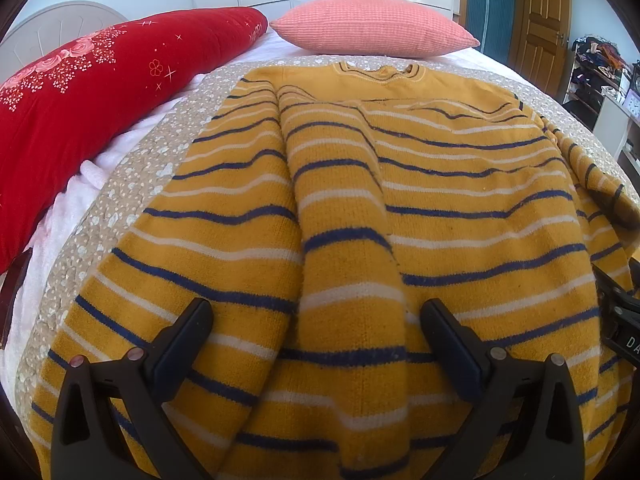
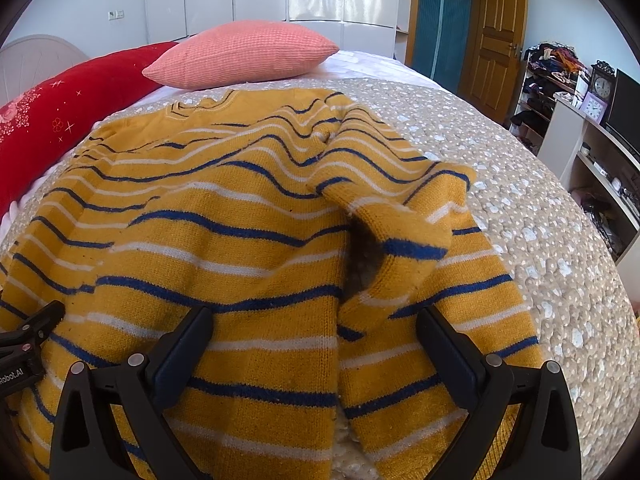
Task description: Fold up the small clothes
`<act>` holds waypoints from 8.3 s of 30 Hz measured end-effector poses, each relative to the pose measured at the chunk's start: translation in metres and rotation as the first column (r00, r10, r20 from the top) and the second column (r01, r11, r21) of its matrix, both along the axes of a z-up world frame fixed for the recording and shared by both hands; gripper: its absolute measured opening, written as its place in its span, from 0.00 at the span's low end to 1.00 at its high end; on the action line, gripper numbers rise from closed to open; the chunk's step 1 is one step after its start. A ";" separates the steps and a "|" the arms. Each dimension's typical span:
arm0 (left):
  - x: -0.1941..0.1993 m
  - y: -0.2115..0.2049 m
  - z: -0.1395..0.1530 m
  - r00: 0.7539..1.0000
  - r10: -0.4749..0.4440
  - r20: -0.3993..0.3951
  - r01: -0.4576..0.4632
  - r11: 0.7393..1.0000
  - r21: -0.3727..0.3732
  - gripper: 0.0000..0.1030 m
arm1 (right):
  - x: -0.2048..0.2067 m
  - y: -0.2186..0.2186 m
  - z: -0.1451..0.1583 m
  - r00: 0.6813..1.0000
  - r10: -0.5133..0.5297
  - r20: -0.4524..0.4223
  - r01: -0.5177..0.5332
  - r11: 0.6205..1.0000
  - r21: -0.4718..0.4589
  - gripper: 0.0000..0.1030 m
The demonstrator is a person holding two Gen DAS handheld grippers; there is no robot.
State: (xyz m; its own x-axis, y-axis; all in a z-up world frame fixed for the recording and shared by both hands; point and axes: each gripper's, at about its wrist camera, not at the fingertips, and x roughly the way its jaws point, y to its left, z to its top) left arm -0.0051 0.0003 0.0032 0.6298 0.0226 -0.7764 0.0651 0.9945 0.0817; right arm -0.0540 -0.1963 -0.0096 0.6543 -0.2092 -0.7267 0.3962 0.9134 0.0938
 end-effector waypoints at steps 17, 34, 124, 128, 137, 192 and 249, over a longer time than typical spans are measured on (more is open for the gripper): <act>0.000 0.002 0.000 1.000 -0.009 0.001 0.009 1.000 -0.020 1.00 | -0.002 -0.003 0.000 1.000 0.011 0.015 -0.011 1.000 0.013 1.00; -0.020 0.164 0.038 0.989 0.098 -0.108 -0.128 0.941 -0.315 1.00 | 0.009 0.001 0.001 0.996 0.013 -0.083 -0.015 0.999 -0.031 1.00; -0.177 0.086 0.078 0.996 -0.089 -0.005 0.085 0.962 -0.258 0.71 | -0.141 -0.039 -0.002 0.996 0.062 -0.059 -0.076 0.960 -0.271 0.04; -0.180 0.078 0.086 0.993 -0.118 0.029 0.121 0.962 -0.245 0.71 | -0.142 -0.113 0.040 0.997 -0.056 0.048 0.062 0.990 -0.128 0.03; -0.179 0.083 0.080 0.995 -0.103 0.010 0.102 0.961 -0.258 0.74 | -0.227 -0.278 0.038 0.825 -0.556 0.096 0.487 0.788 0.377 0.26; -0.213 0.300 0.042 0.931 0.365 -0.026 -0.334 0.819 -0.466 0.80 | 0.071 0.327 0.121 0.445 0.894 -0.039 -0.893 0.447 0.053 0.65; -0.066 0.124 0.017 0.975 -0.184 -0.127 0.078 0.812 -0.578 0.83 | -0.102 -0.057 0.017 0.969 0.197 0.147 -0.246 0.774 0.583 0.49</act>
